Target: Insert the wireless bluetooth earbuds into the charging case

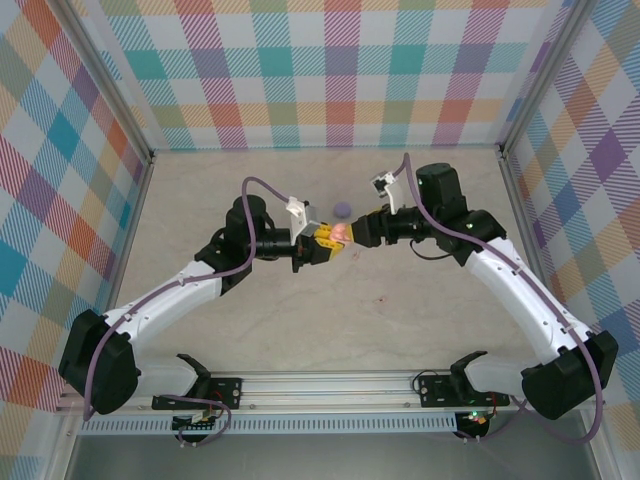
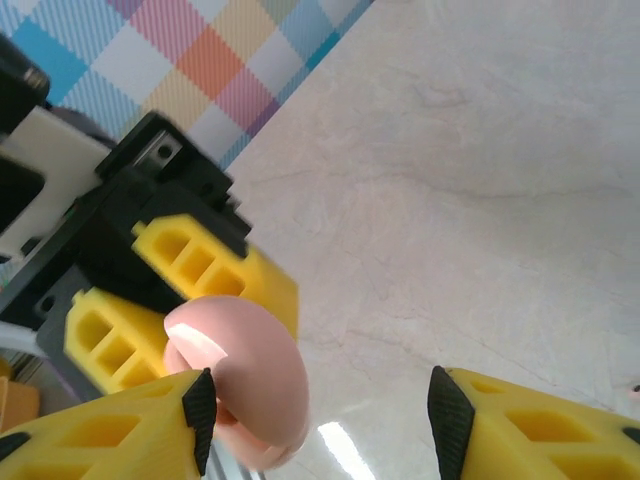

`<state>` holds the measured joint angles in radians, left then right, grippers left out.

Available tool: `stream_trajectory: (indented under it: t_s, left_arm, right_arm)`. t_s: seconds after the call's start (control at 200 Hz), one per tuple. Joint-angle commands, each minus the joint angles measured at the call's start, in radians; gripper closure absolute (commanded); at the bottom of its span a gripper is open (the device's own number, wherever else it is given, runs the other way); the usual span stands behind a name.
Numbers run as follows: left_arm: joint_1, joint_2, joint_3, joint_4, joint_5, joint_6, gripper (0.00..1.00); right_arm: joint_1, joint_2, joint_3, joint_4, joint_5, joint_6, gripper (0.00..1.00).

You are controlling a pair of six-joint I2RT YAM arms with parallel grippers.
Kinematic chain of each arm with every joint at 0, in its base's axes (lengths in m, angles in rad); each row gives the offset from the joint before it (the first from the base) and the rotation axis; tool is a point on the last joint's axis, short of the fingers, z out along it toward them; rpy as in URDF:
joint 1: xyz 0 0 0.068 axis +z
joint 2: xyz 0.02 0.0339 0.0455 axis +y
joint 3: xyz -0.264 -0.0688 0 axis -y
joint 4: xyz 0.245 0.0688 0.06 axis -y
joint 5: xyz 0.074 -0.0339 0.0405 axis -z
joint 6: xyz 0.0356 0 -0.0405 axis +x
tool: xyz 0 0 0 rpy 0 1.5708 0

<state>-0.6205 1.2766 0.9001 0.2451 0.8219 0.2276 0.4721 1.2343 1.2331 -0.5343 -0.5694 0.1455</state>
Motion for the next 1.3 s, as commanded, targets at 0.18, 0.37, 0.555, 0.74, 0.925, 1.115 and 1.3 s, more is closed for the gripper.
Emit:
stream_trajectory:
  t_s: [0.18,0.37,0.555,0.74,0.925,1.115,1.3]
  left_arm:
    - [-0.030,-0.048,0.010,0.036,0.072,0.031,0.81]
    - [-0.030,-0.037,0.004,0.045,0.012,0.012,0.81]
    - [-0.030,-0.022,-0.018,0.088,-0.046,-0.038,0.81]
    - [-0.030,-0.030,-0.046,0.150,-0.061,-0.098,0.81]
    - [-0.031,-0.064,-0.052,0.143,-0.072,-0.145,0.82]
    - [-0.044,-0.104,-0.075,0.132,-0.089,-0.170,0.82]
    - [-0.048,-0.137,-0.089,0.110,-0.100,-0.185,0.81]
  right_arm:
    - [-0.001,0.017,0.022,0.000,0.057,0.009,0.39]
    - [-0.001,-0.018,0.010,0.013,0.078,0.012,0.35]
    - [-0.003,-0.083,-0.031,0.028,0.327,0.066,0.33]
    - [-0.016,-0.071,-0.048,-0.054,0.541,0.112,0.31]
    - [-0.023,0.048,-0.063,-0.150,0.545,0.136,0.32]
    - [-0.025,0.175,-0.108,-0.143,0.445,0.159,0.36]
    - [-0.024,0.315,-0.107,-0.109,0.415,0.157,0.47]
